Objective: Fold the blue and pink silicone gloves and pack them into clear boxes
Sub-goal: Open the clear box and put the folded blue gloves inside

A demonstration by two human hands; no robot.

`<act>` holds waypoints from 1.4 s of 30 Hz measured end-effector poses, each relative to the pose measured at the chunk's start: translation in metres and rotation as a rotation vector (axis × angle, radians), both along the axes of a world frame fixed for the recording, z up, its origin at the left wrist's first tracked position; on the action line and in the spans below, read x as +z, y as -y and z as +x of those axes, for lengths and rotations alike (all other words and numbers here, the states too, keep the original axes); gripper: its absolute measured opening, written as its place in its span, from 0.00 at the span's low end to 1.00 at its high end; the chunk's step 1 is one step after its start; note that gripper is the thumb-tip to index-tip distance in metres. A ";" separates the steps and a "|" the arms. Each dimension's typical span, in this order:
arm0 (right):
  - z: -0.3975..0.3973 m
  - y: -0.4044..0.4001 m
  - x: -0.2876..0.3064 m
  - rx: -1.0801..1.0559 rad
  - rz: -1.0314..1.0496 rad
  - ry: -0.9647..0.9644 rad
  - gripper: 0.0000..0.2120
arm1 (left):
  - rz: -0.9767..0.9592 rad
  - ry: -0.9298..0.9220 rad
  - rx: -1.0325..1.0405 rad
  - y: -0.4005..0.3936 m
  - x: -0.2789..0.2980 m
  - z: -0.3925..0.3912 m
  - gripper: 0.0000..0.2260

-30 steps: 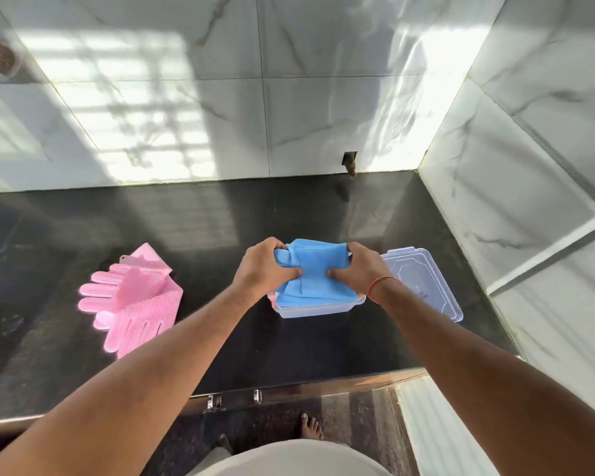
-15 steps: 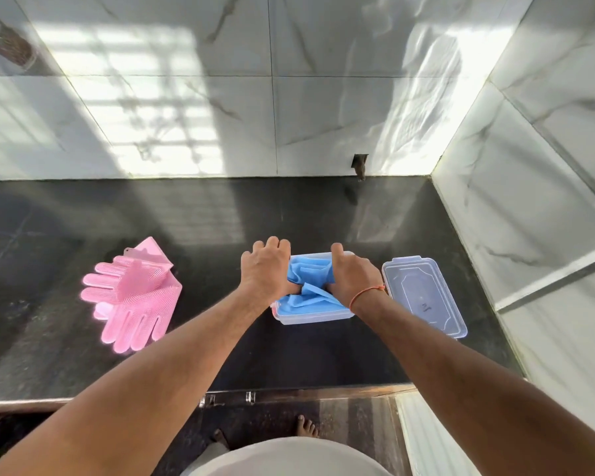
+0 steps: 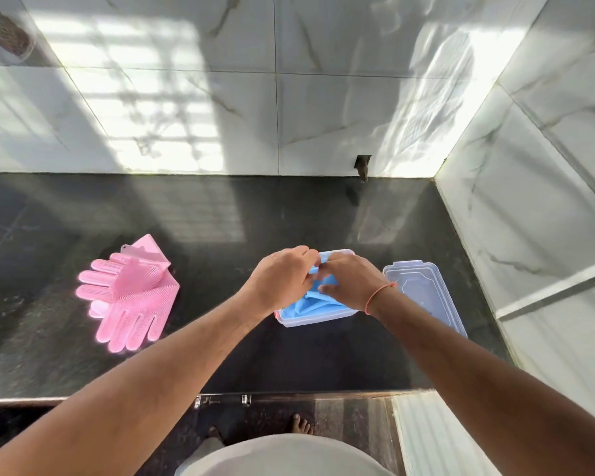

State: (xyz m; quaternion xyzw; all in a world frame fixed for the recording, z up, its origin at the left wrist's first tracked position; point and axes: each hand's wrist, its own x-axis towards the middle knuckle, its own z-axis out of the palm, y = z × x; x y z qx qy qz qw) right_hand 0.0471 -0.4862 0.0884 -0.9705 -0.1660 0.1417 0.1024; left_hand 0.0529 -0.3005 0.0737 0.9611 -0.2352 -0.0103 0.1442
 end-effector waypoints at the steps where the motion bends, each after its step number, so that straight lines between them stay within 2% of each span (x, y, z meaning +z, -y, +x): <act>1: 0.002 0.000 -0.001 0.014 -0.031 -0.036 0.15 | 0.071 -0.037 -0.001 0.005 0.000 -0.001 0.12; 4: 0.005 0.000 -0.007 0.030 -0.113 -0.097 0.24 | 0.314 -0.070 -0.011 0.013 -0.009 -0.003 0.16; 7: 0.009 -0.001 -0.014 0.048 -0.164 -0.100 0.27 | 0.430 -0.114 0.011 0.018 -0.022 -0.005 0.19; 13: 0.011 -0.008 -0.030 0.063 -0.226 -0.066 0.27 | 0.397 -0.182 0.083 0.023 -0.035 -0.004 0.21; 19: 0.013 -0.014 -0.041 0.063 -0.261 -0.055 0.27 | 0.396 -0.212 0.065 0.025 -0.046 0.003 0.26; 23: 0.015 -0.017 -0.038 0.073 -0.266 -0.099 0.27 | 0.414 -0.236 0.021 0.022 -0.048 0.010 0.26; 28: 0.013 -0.016 -0.037 0.198 -0.344 -0.035 0.15 | 0.428 -0.164 -0.112 0.007 -0.047 0.021 0.17; 30: 0.011 -0.008 -0.033 0.272 -0.336 0.052 0.13 | 0.371 -0.085 -0.147 -0.001 -0.041 0.021 0.13; 34: 0.014 0.015 -0.024 0.397 -0.250 0.305 0.14 | -0.047 0.142 -0.037 -0.014 -0.025 -0.007 0.10; 36: 0.017 0.027 -0.024 0.377 -0.205 0.409 0.13 | -0.134 0.193 0.060 -0.016 -0.024 -0.027 0.06; 37: 0.018 0.031 -0.025 0.346 -0.184 0.427 0.14 | -0.165 0.155 0.138 -0.018 -0.025 -0.036 0.04; 38: 0.019 0.034 -0.025 0.313 -0.165 0.424 0.16 | -0.186 0.067 0.246 -0.021 -0.028 -0.043 0.06; 40: 0.020 0.039 -0.028 0.251 -0.135 0.372 0.20 | -0.196 -0.162 0.477 -0.026 -0.036 -0.049 0.19; 42: 0.021 0.041 -0.032 0.205 -0.128 0.317 0.23 | -0.316 -0.354 0.589 -0.030 -0.041 -0.049 0.27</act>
